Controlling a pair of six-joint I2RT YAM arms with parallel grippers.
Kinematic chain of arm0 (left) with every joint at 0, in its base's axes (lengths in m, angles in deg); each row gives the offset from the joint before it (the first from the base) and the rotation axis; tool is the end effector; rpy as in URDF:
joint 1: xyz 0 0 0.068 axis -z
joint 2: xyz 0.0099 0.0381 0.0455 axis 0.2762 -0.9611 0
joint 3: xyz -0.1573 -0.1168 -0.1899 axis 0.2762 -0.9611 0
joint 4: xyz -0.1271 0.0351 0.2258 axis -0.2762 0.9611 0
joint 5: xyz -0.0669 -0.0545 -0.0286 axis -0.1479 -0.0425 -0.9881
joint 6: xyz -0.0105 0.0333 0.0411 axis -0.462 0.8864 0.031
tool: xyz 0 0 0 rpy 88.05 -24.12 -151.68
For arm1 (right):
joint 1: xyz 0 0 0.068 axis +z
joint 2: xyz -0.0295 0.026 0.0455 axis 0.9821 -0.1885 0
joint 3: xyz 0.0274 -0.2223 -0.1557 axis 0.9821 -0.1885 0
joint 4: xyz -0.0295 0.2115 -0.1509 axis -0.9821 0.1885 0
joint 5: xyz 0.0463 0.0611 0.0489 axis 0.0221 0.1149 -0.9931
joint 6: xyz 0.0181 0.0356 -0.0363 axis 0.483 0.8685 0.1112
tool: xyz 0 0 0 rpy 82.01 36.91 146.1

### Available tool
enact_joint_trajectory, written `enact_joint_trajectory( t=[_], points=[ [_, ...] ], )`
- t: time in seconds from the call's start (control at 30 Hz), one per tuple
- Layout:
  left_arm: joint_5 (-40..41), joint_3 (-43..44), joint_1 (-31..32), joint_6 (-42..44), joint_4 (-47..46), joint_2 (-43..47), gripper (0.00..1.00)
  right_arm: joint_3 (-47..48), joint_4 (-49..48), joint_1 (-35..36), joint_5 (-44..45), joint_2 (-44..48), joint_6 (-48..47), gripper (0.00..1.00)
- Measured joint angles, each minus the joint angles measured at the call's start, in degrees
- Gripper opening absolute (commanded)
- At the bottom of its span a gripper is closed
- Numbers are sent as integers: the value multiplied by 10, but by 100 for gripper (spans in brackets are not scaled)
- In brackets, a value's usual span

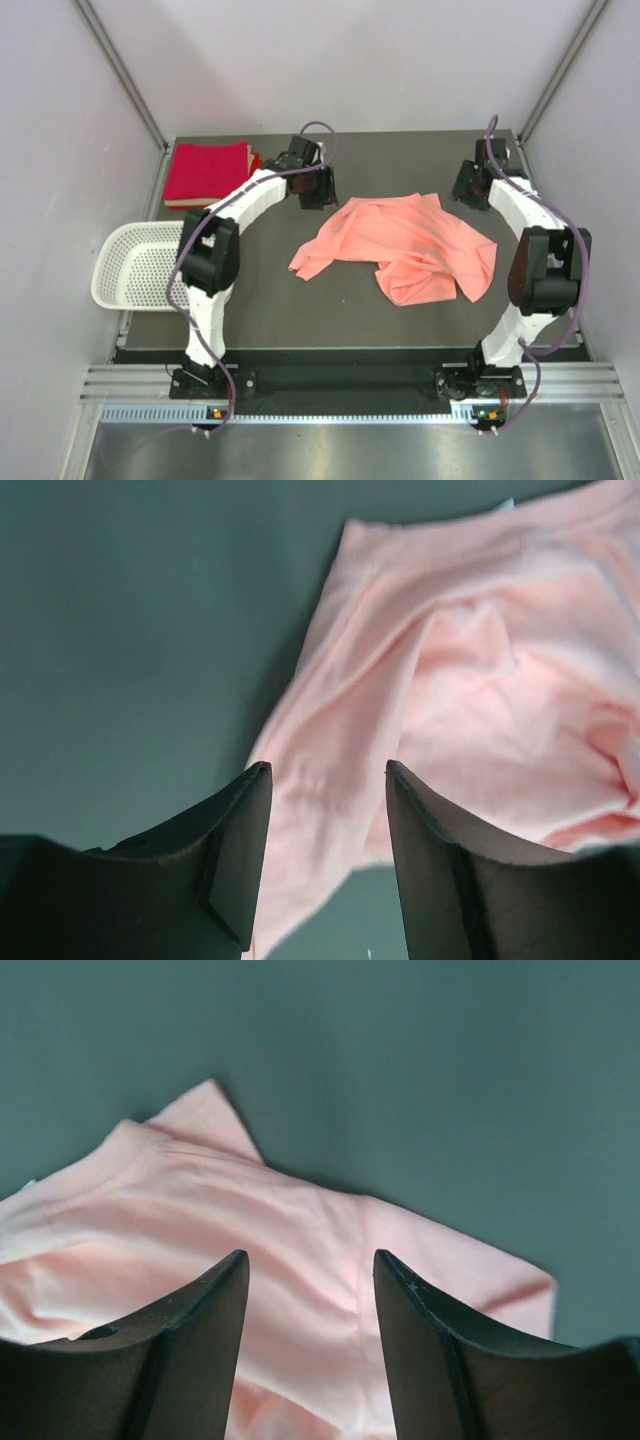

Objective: Fold and stack the t-shirts
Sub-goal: Flatten the tshirt out

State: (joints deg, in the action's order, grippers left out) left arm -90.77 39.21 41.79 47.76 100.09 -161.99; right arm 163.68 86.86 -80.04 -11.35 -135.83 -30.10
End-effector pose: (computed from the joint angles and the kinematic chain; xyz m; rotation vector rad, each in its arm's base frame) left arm 0.4055 -0.2041 0.2377 0.0736 2.5616 -0.6427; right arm 0.3804 -0.0102 0.2482 0.5111 2.4212 0.0009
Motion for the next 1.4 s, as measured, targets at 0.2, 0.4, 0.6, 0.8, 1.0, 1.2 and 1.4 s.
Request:
enact_joint_trajectory(
  t=[0.2, 0.4, 0.6, 0.8, 1.0, 1.2, 1.4],
  points=[
    [-30, 74, -4, 3, 5, -92, 55, 24, -69, 9, -99, -63, -30, 56],
    [-74, 78, -5, 12, -7, -111, 54, 80, -106, 20, -177, -158, -66, 56],
    [-107, 74, -4, 14, -13, -137, 53, 85, -120, 23, -216, -193, -93, 53],
    [-86, 9, -4, 7, -26, -101, 54, 122, -145, 34, -235, -224, -110, 45],
    [-39, -48, -4, -3, -4, -10, 54, 156, -141, 43, -245, -257, -115, 42],
    [-17, -114, -5, -12, -3, 107, 54, 175, -122, 43, -239, -269, -115, 21],
    [-12, -210, -5, -12, -1, 200, 54, 181, -108, 43, -238, -269, -115, 0]
  ],
)
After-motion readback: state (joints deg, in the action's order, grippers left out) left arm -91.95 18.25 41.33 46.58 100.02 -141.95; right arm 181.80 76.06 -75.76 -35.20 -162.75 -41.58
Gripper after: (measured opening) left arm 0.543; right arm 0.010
